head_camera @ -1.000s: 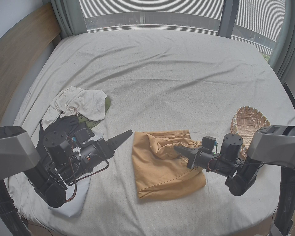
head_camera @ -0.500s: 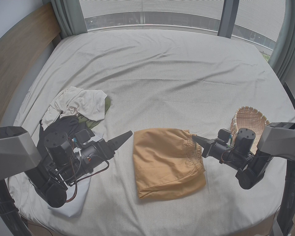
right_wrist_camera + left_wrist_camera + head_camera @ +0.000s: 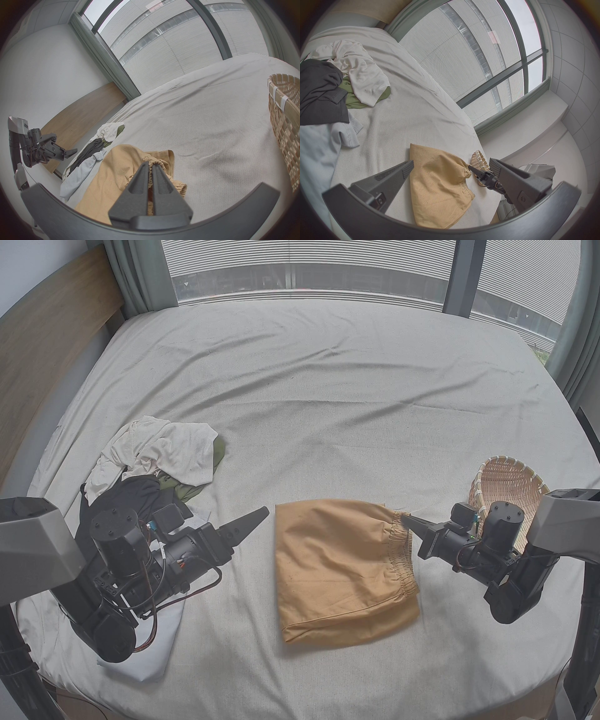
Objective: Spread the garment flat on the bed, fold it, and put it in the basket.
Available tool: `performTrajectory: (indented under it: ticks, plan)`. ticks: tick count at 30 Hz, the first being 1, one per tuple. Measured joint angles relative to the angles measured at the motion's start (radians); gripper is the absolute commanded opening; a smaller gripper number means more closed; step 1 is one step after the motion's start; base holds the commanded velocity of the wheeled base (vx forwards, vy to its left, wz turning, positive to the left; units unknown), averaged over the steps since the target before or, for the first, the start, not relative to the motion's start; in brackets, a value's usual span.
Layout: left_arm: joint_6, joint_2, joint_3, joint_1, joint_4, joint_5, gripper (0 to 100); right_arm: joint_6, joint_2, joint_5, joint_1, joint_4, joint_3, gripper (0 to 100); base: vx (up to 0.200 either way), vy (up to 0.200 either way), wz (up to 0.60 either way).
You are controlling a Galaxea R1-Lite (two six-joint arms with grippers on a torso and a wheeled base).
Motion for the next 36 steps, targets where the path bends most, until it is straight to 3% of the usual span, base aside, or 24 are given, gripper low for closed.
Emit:
performTrajectory:
  ticks: [7,8,17,28,36]
  plan:
    - [0.000,0.000,0.001,0.000,0.000,0.001,100,-0.001,0.001,0.000,-0.003,0.000,0.000,0,0.000,0.000,0.00]
    - [0.000,0.000,0.001,0.000,0.000,0.001,100,-0.001,0.001,0.000,-0.004,0.000,0.000,100,0.000,0.000,0.00]
    - [0.000,0.000,0.001,0.001,0.000,0.003,100,-0.003,-0.032,-0.014,-0.010,0.000,0.042,100,0.000,0.000,0.00]
    - [0.005,-0.001,0.001,0.001,0.000,0.003,100,0.002,-0.134,-0.015,-0.010,0.002,0.280,100,0.000,0.000,0.00]
    - [0.011,-0.001,0.000,0.000,0.000,0.003,100,0.061,-0.107,-0.015,-0.005,0.004,0.361,100,0.000,0.000,0.00]
